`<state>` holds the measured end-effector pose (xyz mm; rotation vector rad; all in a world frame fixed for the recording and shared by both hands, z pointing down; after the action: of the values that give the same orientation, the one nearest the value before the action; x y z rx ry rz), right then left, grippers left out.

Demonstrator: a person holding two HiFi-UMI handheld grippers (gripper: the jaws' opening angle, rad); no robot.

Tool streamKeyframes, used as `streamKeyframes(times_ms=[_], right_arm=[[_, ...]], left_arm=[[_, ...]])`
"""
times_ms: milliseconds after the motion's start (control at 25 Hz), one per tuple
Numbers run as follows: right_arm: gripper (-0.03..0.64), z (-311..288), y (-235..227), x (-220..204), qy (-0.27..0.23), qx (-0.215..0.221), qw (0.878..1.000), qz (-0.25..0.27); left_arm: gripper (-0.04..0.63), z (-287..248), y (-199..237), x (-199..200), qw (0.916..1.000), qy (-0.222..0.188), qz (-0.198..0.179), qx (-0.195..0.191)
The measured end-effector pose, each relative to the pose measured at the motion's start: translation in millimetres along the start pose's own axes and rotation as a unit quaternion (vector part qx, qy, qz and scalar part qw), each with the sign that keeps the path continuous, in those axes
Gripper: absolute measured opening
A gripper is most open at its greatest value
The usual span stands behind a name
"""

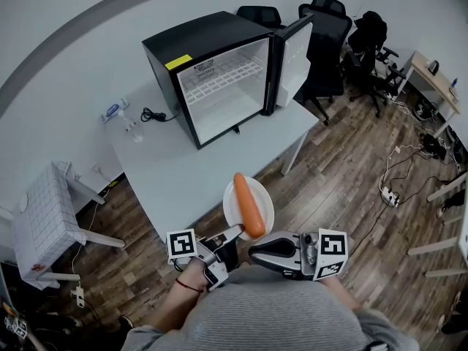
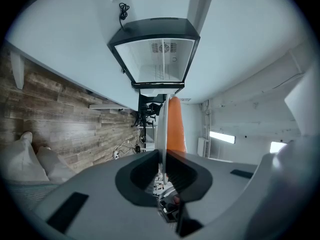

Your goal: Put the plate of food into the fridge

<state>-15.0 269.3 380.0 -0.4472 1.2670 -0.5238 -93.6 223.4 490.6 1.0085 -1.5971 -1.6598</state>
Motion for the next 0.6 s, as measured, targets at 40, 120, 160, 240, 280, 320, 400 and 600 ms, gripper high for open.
streamKeyframes(times_ms=[40,120,160,240,280,320,400,600], right_arm=[[0.014,-1,-1,0,0.000,0.000,1.000,-0.001],[0.014,-2,-2,0,0.000,-0.002,1.000,-0.002],[0.014,-2,-3,0,0.000,-0.003,1.000,-0.002],[0.014,-2,-6,2,0.000,-0.006,1.000,-0.001],[0.014,-2,-8,3,0.002,-0.007,1.000,0.000],[0.014,-3,-10,4,0.003,-0.007,1.000,-0.001],[0.014,-6,-15,6,0.008,-0.006,1.000,-0.002],[0.014,-13,-26,14,0.014,0.002,1.000,-0.005]], left_arm=[[0.041,0,1,2,1.0000,0.000,0.000,0.001],[0.041,0,3,7,1.0000,-0.001,0.001,0.001],[0.041,0,4,9,1.0000,-0.001,0.002,0.002],[0.041,-2,5,13,1.0000,-0.002,0.001,0.004],[0.041,-4,6,16,1.0000,-0.003,-0.001,0.005],[0.043,-6,7,19,1.0000,-0.003,-0.002,0.004],[0.043,-9,8,24,1.0000,-0.003,-0.002,0.000],[0.044,-19,8,39,1.0000,-0.001,-0.003,-0.003]])
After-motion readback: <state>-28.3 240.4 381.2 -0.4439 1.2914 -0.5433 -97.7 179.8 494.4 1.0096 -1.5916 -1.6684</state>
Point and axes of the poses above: the fingertips, and each gripper's own axes: z backward along the fingers, y to its left, x out of its top, the point moved 4 cm from there along z, backward along the fingers, and after that the axes turned 11 degrees about -z, right-handed, at the moved point
